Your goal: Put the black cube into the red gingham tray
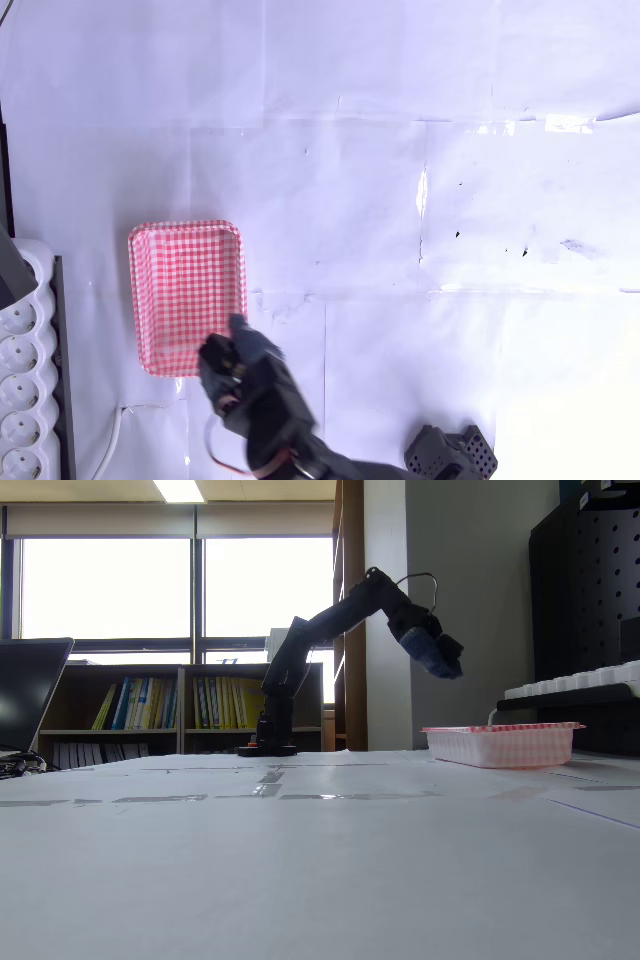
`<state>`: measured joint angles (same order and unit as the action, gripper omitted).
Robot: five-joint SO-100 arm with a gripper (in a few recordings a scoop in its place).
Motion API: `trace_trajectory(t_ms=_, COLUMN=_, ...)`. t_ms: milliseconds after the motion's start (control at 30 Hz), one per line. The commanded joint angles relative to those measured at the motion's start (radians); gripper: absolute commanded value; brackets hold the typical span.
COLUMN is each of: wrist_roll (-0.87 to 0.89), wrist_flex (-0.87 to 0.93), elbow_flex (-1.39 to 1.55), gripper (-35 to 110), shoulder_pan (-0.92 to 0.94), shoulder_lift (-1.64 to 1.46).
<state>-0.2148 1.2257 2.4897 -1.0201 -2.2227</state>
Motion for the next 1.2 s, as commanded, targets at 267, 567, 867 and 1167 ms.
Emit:
trace_trajectory(t_ms=267, wrist_roll=0.031, wrist_flex=-0.281, elbow_flex=0.112, gripper=1, shoulder_pan=-0.040, shoulder_lift=-0.160)
trace_trajectory(t_ms=567, wrist_roll=0.035, wrist_flex=-0.276, elbow_flex=0.112, gripper=28, shoulder_pan=-0.002, shoulder_lift=-0.172)
trace_trajectory(t_ms=867, wrist_roll=0.015, wrist_flex=-0.210, elbow_flex=0.120, gripper=36, shoulder_pan=0.020, shoulder_lift=-0.107)
trace_trajectory(t_ms=1167, wrist_roll=-0.041, wrist_flex=-0.160, elbow_flex=0.078, gripper=39, shoulder_pan=0.037, shoulder_lift=0.230)
